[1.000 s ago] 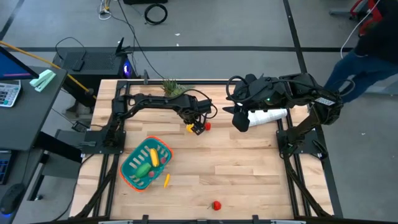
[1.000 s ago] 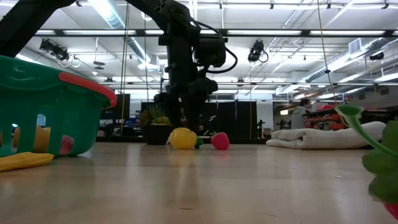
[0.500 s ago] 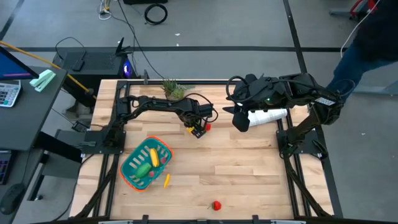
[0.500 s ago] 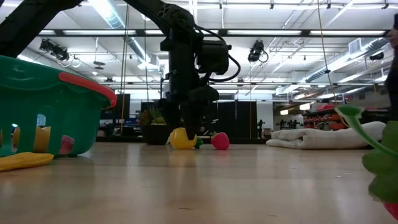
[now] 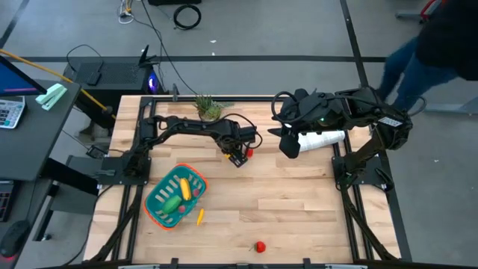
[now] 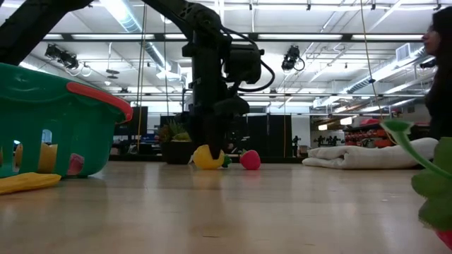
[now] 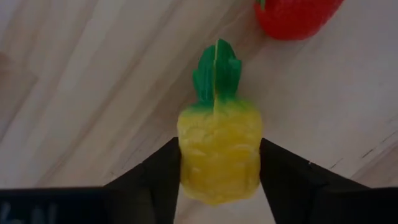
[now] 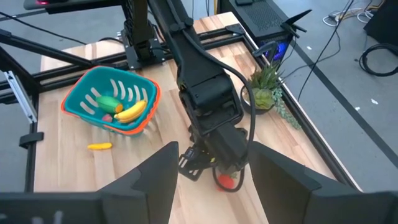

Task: Pick and placing Produce into tupperware
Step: Put the yellow pineapple into the blue basket

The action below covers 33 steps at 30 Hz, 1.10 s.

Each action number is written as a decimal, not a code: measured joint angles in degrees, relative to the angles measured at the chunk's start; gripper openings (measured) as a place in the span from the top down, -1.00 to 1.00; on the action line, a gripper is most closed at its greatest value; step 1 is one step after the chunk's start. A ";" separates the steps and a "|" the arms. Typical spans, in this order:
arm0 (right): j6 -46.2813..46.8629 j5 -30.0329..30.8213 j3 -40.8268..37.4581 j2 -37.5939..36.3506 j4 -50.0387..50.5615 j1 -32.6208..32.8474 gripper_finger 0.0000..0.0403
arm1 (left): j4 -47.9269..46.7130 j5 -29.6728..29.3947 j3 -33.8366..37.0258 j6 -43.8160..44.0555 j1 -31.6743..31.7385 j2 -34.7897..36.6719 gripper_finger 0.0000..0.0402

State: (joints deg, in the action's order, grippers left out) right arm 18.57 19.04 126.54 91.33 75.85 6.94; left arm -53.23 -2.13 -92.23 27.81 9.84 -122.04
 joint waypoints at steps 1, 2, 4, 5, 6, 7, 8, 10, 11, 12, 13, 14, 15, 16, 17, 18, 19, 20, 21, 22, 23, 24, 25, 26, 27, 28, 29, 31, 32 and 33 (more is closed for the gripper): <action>-0.16 0.00 0.00 0.00 -0.02 0.00 -0.01 | -0.02 0.00 0.00 0.00 -0.15 0.00 0.07; -0.22 -0.01 0.00 0.00 -0.02 0.00 -0.01 | -0.09 0.00 -0.02 -0.02 -0.30 0.00 0.10; -0.22 0.01 0.00 0.00 -0.02 0.00 -0.01 | -0.56 0.38 -0.04 -0.04 -0.53 0.00 0.12; -0.24 0.01 0.00 0.00 -0.02 0.00 -0.01 | -1.12 1.09 -0.15 -0.11 -0.65 0.00 0.12; -0.24 0.00 0.00 0.00 -0.02 0.00 -0.01 | -1.98 1.80 -0.45 -0.41 -0.73 0.00 0.11; -0.24 0.01 0.00 0.00 -0.02 0.00 -0.01 | -3.17 2.57 -0.98 -1.16 -0.80 0.00 0.10; -0.24 -0.01 0.00 0.00 -0.02 0.00 -0.01 | -4.22 3.12 -1.54 -1.73 -0.98 0.00 0.08; -0.26 0.01 0.00 0.00 -0.02 0.00 -0.01 | -6.32 3.28 -3.04 -3.01 -1.23 0.00 0.05; -0.28 0.00 0.00 0.00 -0.02 0.00 -0.01 | -8.20 3.30 -4.10 -3.39 -1.44 0.00 0.05; -0.29 -0.01 0.00 0.00 -0.02 0.00 -0.01 | -10.29 3.30 -5.46 -3.76 -1.55 0.00 0.05; -0.29 0.01 0.00 0.00 -0.02 0.00 -0.01 | -12.12 3.41 -7.03 -4.39 -1.73 0.00 0.06; -0.29 0.01 0.00 0.00 -0.02 0.00 -0.01 | -13.70 3.32 -8.66 -4.94 -1.91 0.00 0.08; -0.30 0.01 0.00 0.00 -0.02 0.00 -0.01 | -15.79 3.32 -10.28 -5.80 -2.19 0.00 0.10; -0.31 0.01 0.00 0.00 -0.02 0.00 -0.01 | -18.04 3.34 -12.04 -6.30 -2.45 0.00 0.11; -0.32 0.00 0.00 0.00 -0.02 0.00 -0.01 | -20.60 3.26 -14.04 -7.09 -2.81 0.00 0.12; -0.33 0.01 0.00 0.00 -0.02 0.00 -0.01 | -23.13 3.25 -16.16 -7.55 -3.19 0.00 0.12; -0.35 0.01 0.00 0.00 -0.02 0.00 -0.01 | -25.88 3.24 -18.32 -7.89 -3.66 0.00 0.12; -0.35 -0.01 0.00 0.00 -0.02 0.00 -0.01 | -28.75 3.25 -20.55 -8.02 -4.18 0.00 0.11; -0.35 0.01 0.00 0.00 -0.02 0.00 -0.01 | -32.08 3.26 -22.60 -8.13 -4.69 0.00 0.10; -0.35 0.01 0.00 0.00 -0.02 0.00 -0.01 | -35.30 3.28 -24.64 -8.14 -5.28 0.00 0.08; -0.35 -0.01 0.00 0.00 -0.02 0.00 -0.01 | -36.92 3.26 -26.67 -8.18 -5.95 0.01 0.07; -0.35 -0.01 0.00 0.00 -0.01 0.00 -0.01 | -36.76 3.39 -28.15 -8.66 -6.73 0.32 0.06; -0.37 0.00 0.00 0.00 -0.02 0.00 -0.01 | -35.80 4.08 -28.55 -9.00 -7.59 1.53 0.06; -0.41 -0.01 0.00 0.00 0.03 0.00 -0.01 | -35.89 4.93 -28.94 -8.97 -8.48 2.66 0.06; -0.46 0.00 0.00 0.00 0.11 0.00 -0.01 | -36.61 5.61 -30.00 -8.86 -9.44 3.66 0.07; -0.48 0.01 0.00 0.00 0.28 0.00 -0.01 | -36.73 5.94 -30.69 -8.46 -10.43 4.76 0.08; -0.50 -0.01 0.00 0.00 0.50 0.00 -0.01 | -36.65 5.93 -30.82 -7.22 -11.39 5.80 0.09; -0.55 0.00 0.00 0.00 0.57 0.00 -0.01 | -36.92 5.92 -29.81 -3.83 -13.22 8.21 0.11; -0.55 -0.01 0.00 0.00 0.65 0.00 -0.01 | -37.14 5.63 -29.64 -1.89 -14.12 9.19 0.12; -0.56 0.00 0.00 0.00 0.73 0.00 -0.01 | -36.56 4.71 -28.92 0.02 -14.88 10.82 0.12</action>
State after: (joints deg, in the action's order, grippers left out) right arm 18.01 19.04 126.54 91.33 76.58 6.94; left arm -89.80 2.58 -121.15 27.83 -5.04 -111.22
